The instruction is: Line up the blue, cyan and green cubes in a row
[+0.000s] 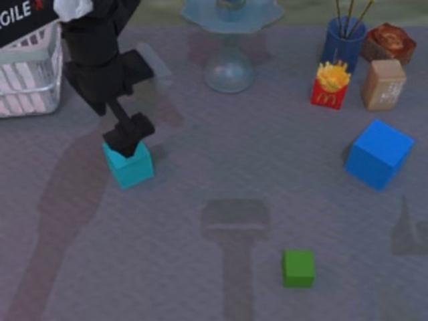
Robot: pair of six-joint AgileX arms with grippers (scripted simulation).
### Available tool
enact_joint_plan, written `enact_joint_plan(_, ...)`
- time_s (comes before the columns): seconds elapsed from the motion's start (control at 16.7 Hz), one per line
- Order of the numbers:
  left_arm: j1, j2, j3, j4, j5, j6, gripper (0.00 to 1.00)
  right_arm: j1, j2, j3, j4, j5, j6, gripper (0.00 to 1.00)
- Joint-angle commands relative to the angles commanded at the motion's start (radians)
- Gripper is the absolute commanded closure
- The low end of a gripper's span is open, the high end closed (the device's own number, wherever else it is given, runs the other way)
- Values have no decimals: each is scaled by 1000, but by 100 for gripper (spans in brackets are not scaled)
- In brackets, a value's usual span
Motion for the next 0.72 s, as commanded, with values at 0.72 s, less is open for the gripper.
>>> enact_joint_plan(0.72, 2, 91, -215, 307, 1, 3, 0, 0, 0, 0, 0, 0, 0, 0)
